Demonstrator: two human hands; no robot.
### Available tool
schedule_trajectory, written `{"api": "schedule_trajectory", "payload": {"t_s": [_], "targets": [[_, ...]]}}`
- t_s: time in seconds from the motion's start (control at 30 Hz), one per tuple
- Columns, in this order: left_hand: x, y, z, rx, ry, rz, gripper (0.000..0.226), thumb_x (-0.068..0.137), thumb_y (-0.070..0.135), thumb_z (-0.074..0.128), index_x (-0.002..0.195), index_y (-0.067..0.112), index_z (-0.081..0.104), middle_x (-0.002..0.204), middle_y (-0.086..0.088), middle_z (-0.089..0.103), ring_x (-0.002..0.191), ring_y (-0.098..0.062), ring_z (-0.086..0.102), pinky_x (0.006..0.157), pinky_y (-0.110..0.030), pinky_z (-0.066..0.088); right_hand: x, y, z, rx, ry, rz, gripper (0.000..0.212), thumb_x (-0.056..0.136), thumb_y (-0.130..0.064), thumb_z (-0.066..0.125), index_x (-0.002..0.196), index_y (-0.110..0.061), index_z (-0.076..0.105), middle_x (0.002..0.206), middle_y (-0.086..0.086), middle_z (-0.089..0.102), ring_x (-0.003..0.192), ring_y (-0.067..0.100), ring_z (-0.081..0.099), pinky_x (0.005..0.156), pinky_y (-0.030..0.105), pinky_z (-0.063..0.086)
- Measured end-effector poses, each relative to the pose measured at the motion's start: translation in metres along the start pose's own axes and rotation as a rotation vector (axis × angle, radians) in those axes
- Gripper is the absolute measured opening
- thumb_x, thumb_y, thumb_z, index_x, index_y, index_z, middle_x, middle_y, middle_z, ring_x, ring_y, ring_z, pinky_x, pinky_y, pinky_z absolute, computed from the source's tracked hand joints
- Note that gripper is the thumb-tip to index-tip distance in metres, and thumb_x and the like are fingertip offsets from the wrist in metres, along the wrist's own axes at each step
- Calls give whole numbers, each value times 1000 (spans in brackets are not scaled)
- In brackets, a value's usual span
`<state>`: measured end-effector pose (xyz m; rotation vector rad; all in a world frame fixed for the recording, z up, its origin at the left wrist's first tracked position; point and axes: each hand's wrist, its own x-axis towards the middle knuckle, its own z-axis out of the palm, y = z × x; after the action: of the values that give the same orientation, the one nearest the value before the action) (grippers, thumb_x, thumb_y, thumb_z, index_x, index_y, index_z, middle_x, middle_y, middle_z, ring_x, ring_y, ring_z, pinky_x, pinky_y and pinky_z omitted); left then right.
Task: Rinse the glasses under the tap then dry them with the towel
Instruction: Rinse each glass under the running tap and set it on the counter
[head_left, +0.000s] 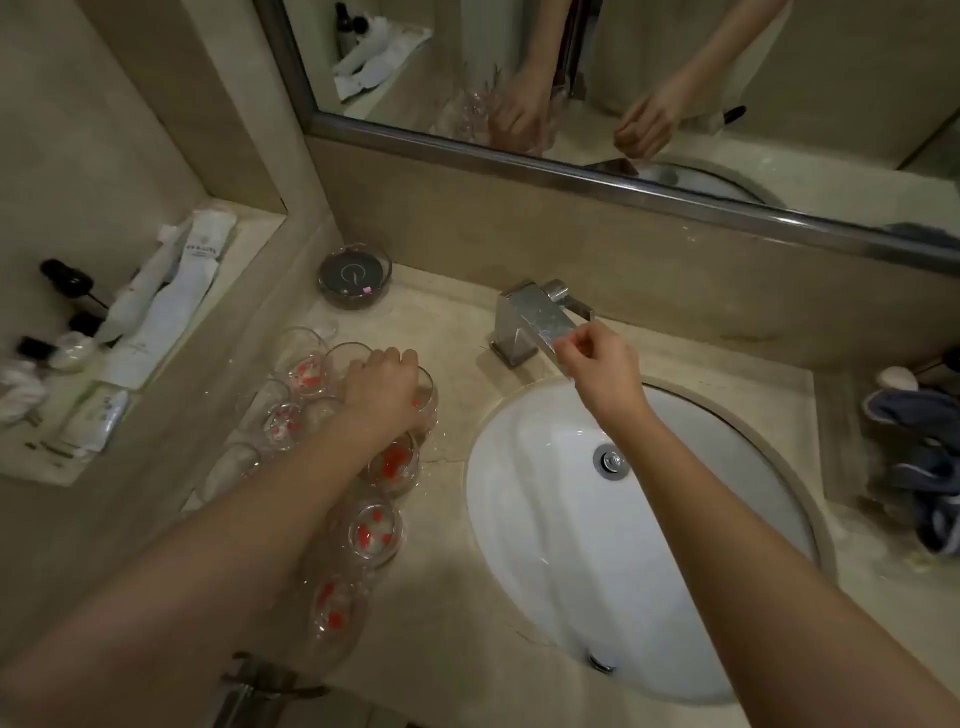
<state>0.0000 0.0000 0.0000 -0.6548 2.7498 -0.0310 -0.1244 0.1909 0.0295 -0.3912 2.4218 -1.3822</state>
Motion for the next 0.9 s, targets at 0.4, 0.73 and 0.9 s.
{"api": "schedule_trajectory", "payload": {"t_s": [0.4, 0.73, 0.9], "targets": [[15, -1, 4, 79, 44, 79, 57, 76, 47, 71, 115, 10, 53, 108, -7, 62, 99, -24, 58, 90, -31, 38, 30, 1, -10, 67, 171, 28, 8, 95, -12, 52, 90, -8, 57, 74, -4, 53, 55, 2, 55, 50, 16, 41], [16, 48, -10, -477, -36, 108, 84, 63, 36, 87, 132, 14, 44, 126, -6, 42, 109, -29, 54, 82, -32, 45, 68, 37, -13, 42, 214, 122, 27, 94, -18, 61, 119, -8, 65, 113, 7, 67, 102, 23, 60, 88, 31, 46], [21, 77, -3, -751, -27, 131, 79, 53, 23, 92, 123, 20, 54, 118, 0, 43, 103, -23, 58, 85, -32, 48, 75, 46, -2, 93, 163, 170, 26, 93, -16, 63, 118, -13, 70, 112, 5, 70, 103, 22, 63, 92, 34, 49]]}}
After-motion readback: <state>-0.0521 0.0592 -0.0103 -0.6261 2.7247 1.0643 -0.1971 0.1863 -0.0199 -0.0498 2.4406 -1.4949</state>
